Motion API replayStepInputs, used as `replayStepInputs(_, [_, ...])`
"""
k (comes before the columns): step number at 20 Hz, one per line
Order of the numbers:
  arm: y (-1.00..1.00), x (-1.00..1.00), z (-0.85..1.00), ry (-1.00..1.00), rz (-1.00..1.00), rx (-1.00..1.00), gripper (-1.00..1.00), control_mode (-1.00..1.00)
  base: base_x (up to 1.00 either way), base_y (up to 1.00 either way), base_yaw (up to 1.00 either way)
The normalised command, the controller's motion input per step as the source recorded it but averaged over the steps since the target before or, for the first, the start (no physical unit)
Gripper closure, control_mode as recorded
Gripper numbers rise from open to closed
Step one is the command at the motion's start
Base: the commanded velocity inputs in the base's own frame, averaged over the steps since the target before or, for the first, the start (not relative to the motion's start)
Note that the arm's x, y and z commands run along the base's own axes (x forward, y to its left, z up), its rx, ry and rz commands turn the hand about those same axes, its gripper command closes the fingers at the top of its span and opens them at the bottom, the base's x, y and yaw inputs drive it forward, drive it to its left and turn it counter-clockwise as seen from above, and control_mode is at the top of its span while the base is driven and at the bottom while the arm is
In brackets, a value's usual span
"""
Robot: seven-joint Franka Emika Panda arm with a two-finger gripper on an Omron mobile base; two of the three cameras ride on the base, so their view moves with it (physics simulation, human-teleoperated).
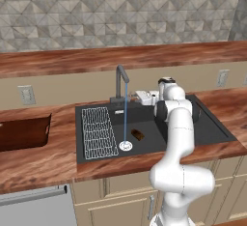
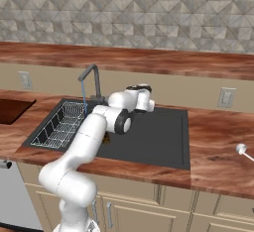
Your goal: Pick up all produce items and place them in the sink. Turn on the sink faucet to wash them. Then turn the sink off and put them in the tray.
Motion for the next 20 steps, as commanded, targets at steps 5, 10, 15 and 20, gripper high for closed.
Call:
replayStepInputs(5, [0.49, 0.13, 0.65, 0.00, 0.00, 0.00, -1.00, -1.00, 0.00, 0.00, 0.00])
replayStepInputs(10, [0.40, 0.10, 0.93, 0.00, 0.00, 0.00, -1.00, -1.00, 0.00, 0.00, 0.00])
replayStepInputs(15, [0.39, 0.00, 0.79, 0.00, 0.00, 0.00, -1.00, -1.00, 0.00, 0.00, 0.00])
replayStepInputs(20, [0.63, 0.00, 0.29, -0.02, 0.03, 0.00, -1.00, -1.00, 0.00, 0.00, 0.00])
